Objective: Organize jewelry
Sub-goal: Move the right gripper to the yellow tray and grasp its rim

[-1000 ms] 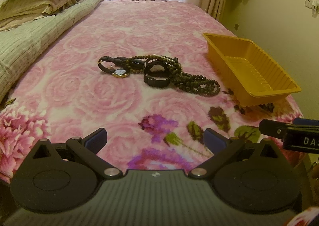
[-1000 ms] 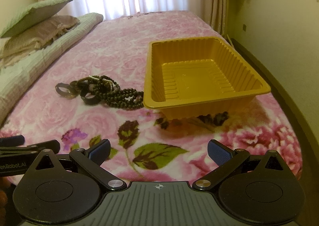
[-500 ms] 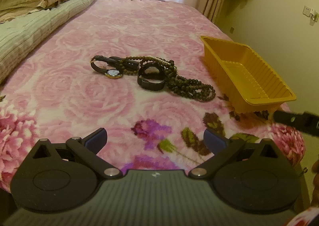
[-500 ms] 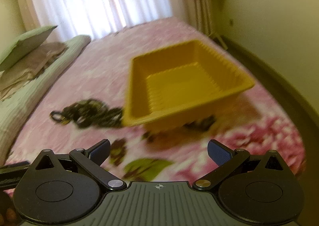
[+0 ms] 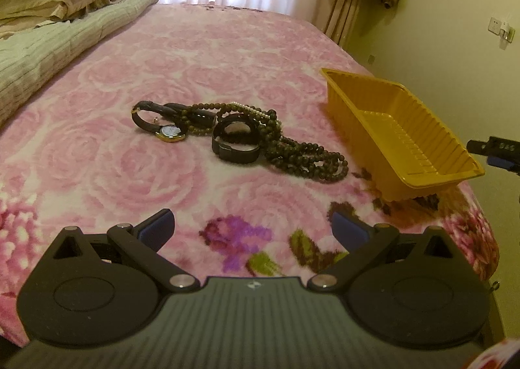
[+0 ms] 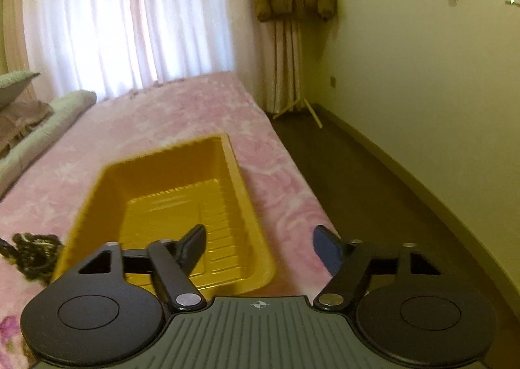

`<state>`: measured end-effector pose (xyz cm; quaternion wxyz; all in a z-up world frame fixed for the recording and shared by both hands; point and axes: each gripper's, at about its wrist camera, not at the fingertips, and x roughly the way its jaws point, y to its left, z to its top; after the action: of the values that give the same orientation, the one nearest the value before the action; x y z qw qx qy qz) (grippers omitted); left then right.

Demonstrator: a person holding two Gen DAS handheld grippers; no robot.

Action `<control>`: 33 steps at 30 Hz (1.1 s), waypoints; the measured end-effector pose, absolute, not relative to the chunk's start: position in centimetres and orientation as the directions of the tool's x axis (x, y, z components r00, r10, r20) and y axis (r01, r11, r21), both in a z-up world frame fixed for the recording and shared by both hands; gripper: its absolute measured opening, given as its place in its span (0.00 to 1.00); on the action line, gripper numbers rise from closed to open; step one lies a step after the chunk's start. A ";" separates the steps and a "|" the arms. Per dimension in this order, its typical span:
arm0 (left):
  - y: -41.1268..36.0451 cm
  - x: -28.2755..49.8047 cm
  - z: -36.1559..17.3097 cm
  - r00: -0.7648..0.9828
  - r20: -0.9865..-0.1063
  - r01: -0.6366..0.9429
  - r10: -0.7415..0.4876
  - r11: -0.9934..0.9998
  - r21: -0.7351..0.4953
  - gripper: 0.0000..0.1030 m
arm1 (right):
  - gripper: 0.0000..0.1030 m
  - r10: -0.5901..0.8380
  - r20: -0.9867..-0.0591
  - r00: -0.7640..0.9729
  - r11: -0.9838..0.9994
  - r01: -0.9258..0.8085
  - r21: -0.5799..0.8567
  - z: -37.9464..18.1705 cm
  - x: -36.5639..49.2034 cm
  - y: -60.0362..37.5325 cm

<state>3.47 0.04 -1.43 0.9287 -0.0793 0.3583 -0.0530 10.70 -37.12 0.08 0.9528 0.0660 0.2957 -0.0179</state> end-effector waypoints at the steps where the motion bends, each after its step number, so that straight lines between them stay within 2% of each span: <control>1: 0.0 3.7 -1.6 0.736 -0.659 0.041 -0.155 0.982 -0.185 0.99 | 0.55 0.015 -0.579 0.815 0.991 0.063 0.114 -0.3 11.2 -37.2; 5: 0.2 4.4 -2.0 0.730 -0.660 0.034 -0.179 0.973 -0.227 0.99 | 0.37 0.058 -0.621 0.782 0.990 0.034 0.136 -1.5 12.4 -37.5; 9: -0.2 5.1 -2.4 0.725 -0.660 0.042 -0.198 0.969 -0.244 0.99 | 0.26 0.095 -0.639 0.764 0.984 0.023 0.174 -1.9 13.3 -38.2; 12: -0.6 5.6 -2.8 0.716 -0.667 0.051 -0.207 0.968 -0.246 0.99 | 0.22 0.110 -0.648 0.754 0.982 0.019 0.188 -2.1 13.6 -38.2; 25: -1.0 5.6 -3.3 0.702 -0.679 0.059 -0.217 0.967 -0.247 0.99 | 0.20 0.177 -0.679 0.712 0.955 0.042 0.293 -2.8 14.9 -38.9; 27: -1.0 5.5 -3.2 0.704 -0.677 0.059 -0.214 0.968 -0.244 0.99 | 0.10 0.163 -0.671 0.724 0.957 0.048 0.284 -2.5 14.7 -38.8; 33: -0.8 5.0 -2.8 0.715 -0.668 0.065 -0.207 0.970 -0.232 0.99 | 0.08 0.131 -0.677 0.724 0.977 0.021 0.212 -1.4 14.3 -37.6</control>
<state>5.02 -0.82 -2.78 0.9210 -0.0964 0.3701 -0.0738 14.26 -37.58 -1.38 0.9228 0.1030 0.3701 0.0299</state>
